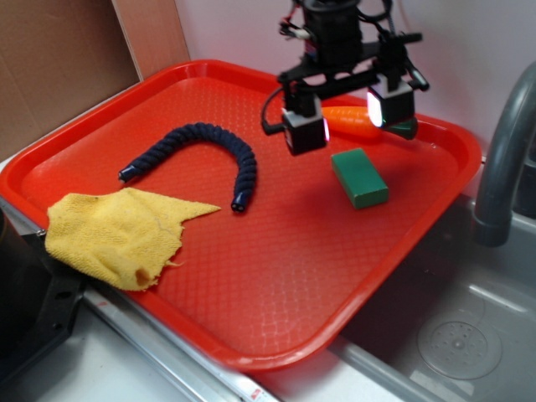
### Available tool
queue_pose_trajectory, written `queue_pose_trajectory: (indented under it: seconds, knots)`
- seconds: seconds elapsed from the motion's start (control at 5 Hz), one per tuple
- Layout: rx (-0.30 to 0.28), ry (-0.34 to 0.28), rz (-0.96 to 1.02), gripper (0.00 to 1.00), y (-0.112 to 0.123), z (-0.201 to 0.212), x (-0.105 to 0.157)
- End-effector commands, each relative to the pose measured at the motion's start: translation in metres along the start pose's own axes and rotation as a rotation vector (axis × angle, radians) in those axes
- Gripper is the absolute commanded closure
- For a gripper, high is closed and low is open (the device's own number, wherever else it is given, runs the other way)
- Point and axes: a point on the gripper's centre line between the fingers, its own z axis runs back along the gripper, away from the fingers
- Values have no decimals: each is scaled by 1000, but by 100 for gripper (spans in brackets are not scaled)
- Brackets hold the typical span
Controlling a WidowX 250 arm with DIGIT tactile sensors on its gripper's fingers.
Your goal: Grab the green block.
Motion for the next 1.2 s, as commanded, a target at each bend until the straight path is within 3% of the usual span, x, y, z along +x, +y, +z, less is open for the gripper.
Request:
queue_pose_trajectory:
  seconds: [0.0,0.2,0.4,0.6,0.8,1.0]
  knots:
    - [17,-77,-44,0,-6,-27,-4]
    - [45,-79,-61,0,-4,-41,-6]
    - [41,-87,-38,100,-2,-43,-4]
    - [53,-76,-35,100,-1,-42,2]
    - [106,5,-143,100,0,-30,12]
    - [158,79,-382,100,7,-1,28]
